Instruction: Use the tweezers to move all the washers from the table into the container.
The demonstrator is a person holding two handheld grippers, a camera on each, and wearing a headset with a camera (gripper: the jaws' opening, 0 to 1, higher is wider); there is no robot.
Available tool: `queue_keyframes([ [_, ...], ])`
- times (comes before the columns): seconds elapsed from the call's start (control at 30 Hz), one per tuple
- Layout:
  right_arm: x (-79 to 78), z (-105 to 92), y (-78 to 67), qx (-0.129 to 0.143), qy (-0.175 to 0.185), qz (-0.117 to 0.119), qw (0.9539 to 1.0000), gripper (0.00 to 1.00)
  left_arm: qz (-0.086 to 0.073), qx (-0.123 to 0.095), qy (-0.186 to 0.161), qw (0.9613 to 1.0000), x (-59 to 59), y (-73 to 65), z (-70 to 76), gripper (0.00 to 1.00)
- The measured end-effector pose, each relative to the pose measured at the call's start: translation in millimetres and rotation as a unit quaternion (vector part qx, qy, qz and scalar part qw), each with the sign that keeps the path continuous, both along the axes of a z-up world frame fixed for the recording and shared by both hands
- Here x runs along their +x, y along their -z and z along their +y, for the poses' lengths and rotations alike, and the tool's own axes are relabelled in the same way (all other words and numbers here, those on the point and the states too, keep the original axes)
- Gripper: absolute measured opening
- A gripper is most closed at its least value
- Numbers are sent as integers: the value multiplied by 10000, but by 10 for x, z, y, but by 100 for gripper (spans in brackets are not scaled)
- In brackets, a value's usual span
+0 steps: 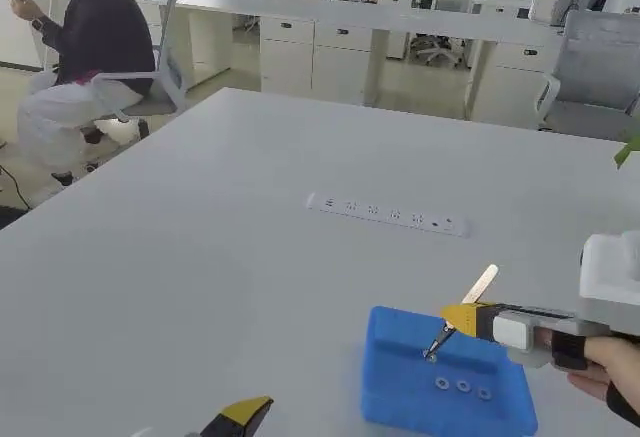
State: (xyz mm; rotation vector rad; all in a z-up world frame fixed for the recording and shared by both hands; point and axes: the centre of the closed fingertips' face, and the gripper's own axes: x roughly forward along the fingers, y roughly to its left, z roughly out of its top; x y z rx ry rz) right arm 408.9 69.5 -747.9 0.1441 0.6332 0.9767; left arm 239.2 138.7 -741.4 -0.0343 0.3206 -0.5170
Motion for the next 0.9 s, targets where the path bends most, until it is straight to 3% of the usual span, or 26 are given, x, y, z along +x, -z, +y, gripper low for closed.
queue_keyframes([
  [0.27, 95, 52, 267, -448, -78, 58, 9989, 3, 9, 2, 4, 10000, 2, 5, -3, 79],
  [0.5, 162, 69, 539, -978, -315, -100, 9947, 3, 10, 3, -2, 10000, 6, 5, 0, 79],
  [0.63, 129, 91, 578, -1200, -530, -287, 9909, 3, 8, 5, -2, 10000, 6, 4, 1, 79],
  [0.9, 32, 130, 588, -1343, -847, -601, 9855, 3, 9, 12, 9, 10000, 3, 5, -1, 79],
])
